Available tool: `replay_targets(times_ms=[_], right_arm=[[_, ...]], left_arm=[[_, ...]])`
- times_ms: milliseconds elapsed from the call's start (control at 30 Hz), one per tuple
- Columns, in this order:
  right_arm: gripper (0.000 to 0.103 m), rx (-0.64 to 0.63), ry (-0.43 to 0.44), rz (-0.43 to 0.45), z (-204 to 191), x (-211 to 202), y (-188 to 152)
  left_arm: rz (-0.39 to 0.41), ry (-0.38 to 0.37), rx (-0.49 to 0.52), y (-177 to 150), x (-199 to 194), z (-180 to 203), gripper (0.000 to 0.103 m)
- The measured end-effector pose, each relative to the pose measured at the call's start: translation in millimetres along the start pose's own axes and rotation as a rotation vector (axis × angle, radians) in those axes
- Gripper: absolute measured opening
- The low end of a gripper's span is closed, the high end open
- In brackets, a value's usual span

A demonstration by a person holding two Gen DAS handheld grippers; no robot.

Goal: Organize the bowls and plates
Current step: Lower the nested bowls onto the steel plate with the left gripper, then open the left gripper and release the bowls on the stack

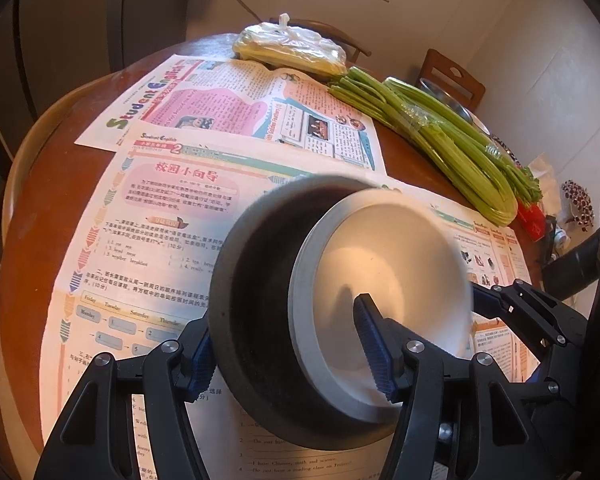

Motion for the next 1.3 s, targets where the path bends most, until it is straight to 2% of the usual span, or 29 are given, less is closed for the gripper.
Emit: replay_targets(times_ms=[167,433,667,833,1100,1300], right_arm=[[0.062,0.006,0.001,0.015,3,-6,-1],[0.062,0.007,-0.02,0.111,3,-41,-1],[0.065,-0.024,-0.035,0.174,-10,-68,-20],[0.066,-0.03,-0.05,0.184,-14,-77,-42],[0.067,-0.01,-0.07,0.171,-10,-85,-78],[0.069,0.009,-0.084,0.176,-6,-90,-96]], left_arm=[[0.034,0.029,0.003,2,-10,-2,0.065],[0.13,0.069,0.003,-2,-46,-4,0.068],[0.162,0.073,0.009,-32,-68,5,0.07],[0.171,0.117,-0.001,-58,-72,7,0.071],[0.179,0.07,0.015,-95,-76,26,0.071],[0.186,0.095,0.021,-109,-77,26,0.071]])
Point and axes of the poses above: each gripper's, at about its wrist camera, not at the fingertips, and x roughly the way its jaws point, z to its right, y to its top, the point moved 7 cm from there along x, roughly the way its jaws point, and after that the axes turned 3 degrees about -x, right-handed, at the moved point
